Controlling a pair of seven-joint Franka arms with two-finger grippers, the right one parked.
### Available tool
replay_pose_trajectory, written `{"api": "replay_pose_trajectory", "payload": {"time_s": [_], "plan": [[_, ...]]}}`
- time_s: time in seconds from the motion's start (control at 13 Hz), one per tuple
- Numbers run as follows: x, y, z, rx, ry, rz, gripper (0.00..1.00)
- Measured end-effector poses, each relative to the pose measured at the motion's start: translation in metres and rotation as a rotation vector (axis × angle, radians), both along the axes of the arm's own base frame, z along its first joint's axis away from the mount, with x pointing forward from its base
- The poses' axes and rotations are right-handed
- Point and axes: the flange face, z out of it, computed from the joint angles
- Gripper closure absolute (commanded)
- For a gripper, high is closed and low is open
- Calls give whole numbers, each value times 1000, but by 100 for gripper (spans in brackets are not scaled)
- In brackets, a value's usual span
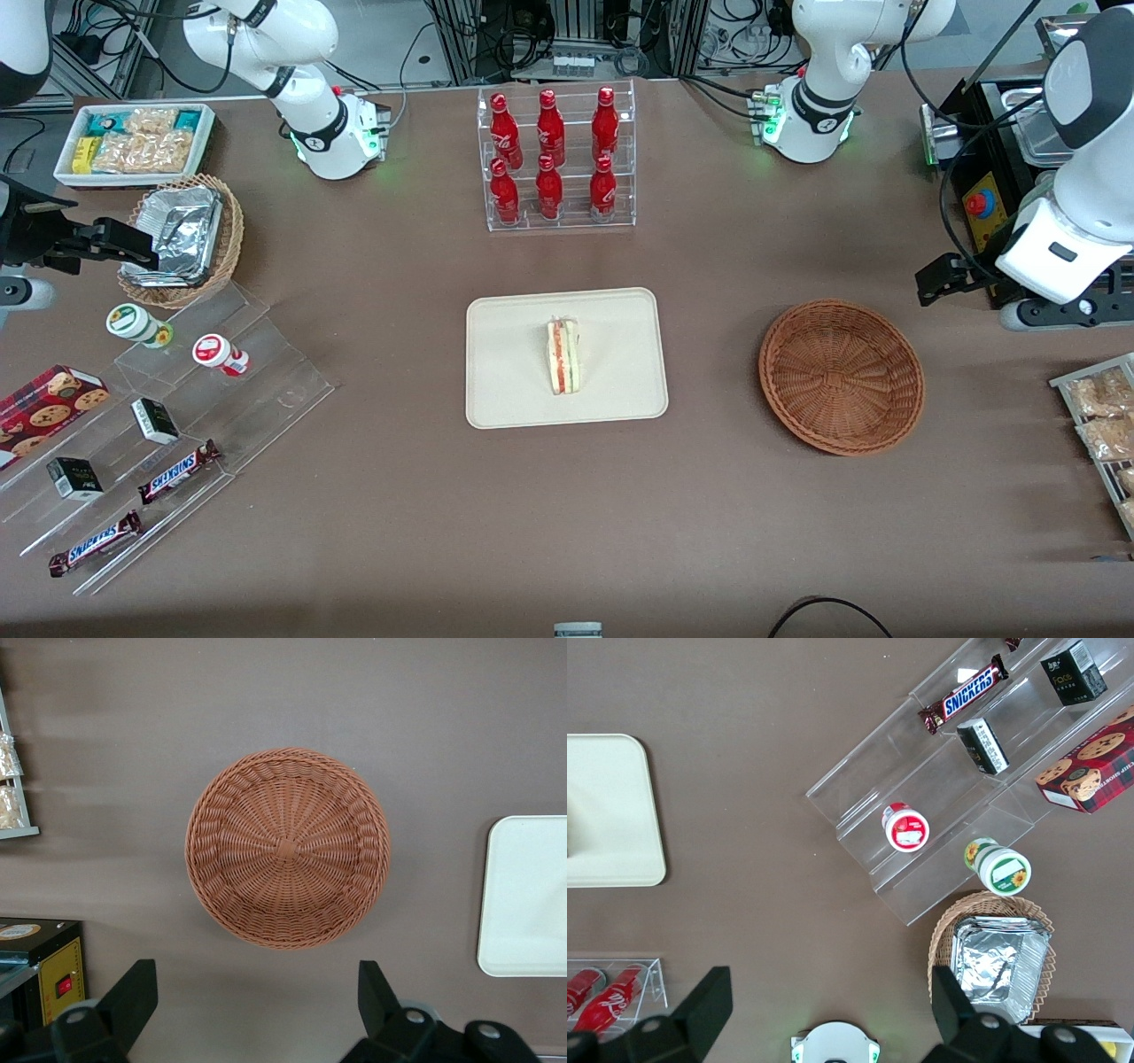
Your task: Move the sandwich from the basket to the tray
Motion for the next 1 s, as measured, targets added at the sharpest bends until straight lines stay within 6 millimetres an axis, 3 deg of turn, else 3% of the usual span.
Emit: {"api": "replay_pose_trajectory", "payload": {"time_s": [0.62, 0.77, 1.0], "plan": [[-20, 18, 15, -22, -16, -6, 0], [-21, 31, 18, -36, -18, 20, 0], [-24, 39, 31, -39, -21, 23, 0]]}}
